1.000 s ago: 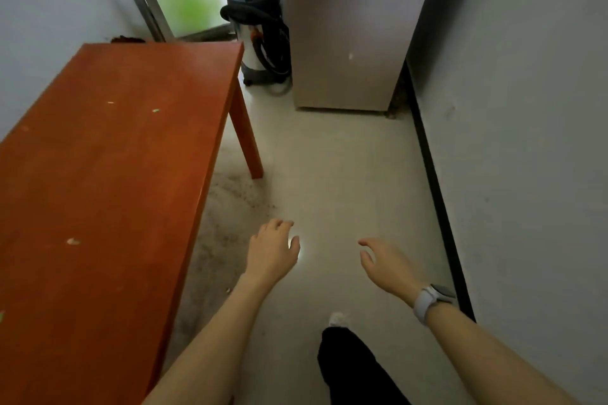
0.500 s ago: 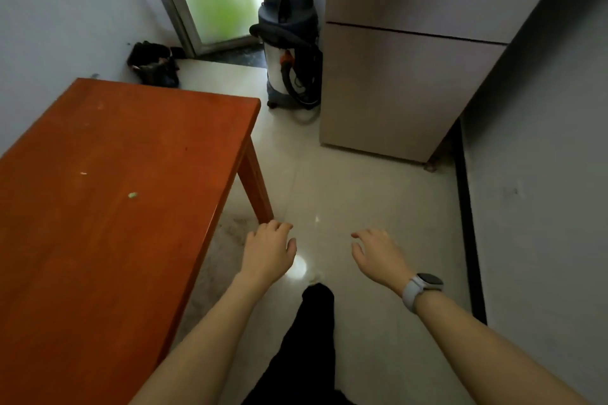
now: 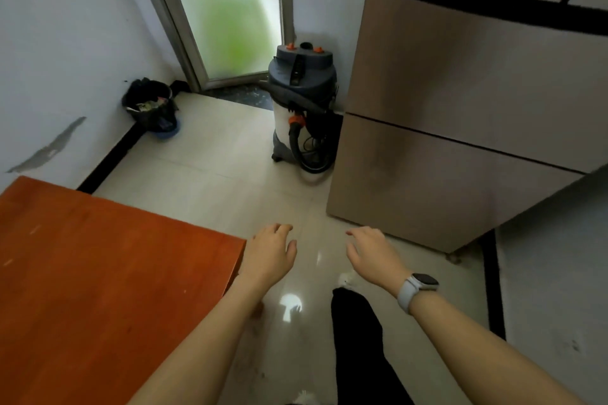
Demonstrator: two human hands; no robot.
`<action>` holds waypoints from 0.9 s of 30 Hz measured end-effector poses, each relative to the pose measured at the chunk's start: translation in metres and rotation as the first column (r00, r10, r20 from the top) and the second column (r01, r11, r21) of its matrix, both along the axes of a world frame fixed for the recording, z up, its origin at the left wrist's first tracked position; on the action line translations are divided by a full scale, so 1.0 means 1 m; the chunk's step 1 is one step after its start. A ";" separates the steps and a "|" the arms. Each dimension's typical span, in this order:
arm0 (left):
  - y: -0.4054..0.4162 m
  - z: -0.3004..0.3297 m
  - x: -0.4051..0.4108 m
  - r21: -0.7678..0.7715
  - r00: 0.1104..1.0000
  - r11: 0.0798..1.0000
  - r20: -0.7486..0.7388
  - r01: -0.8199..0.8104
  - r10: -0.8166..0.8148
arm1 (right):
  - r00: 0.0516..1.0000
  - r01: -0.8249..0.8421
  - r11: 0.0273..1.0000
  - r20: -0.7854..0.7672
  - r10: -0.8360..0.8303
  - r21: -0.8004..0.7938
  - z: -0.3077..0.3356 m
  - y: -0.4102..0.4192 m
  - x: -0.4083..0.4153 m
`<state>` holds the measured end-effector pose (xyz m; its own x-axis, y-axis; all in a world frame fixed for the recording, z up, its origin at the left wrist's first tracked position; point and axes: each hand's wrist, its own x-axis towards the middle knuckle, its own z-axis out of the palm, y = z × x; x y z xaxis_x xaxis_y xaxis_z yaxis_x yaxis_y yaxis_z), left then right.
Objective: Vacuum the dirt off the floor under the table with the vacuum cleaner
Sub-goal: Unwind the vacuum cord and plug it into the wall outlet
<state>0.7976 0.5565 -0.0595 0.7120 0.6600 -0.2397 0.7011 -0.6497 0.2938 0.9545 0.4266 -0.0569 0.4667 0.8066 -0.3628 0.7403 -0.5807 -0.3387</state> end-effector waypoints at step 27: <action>0.597 0.006 0.170 0.019 0.933 0.933 0.025 -0.359 0.359 | 0.975 -0.222 0.971 0.002 0.223 0.084 -0.013 0.647 0.191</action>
<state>0.9677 1.1538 -0.0540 0.4313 0.8776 -0.2091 0.8826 -0.3625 0.2992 1.1457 1.0737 -0.0701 0.2697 0.9175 -0.2925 0.8450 -0.3711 -0.3849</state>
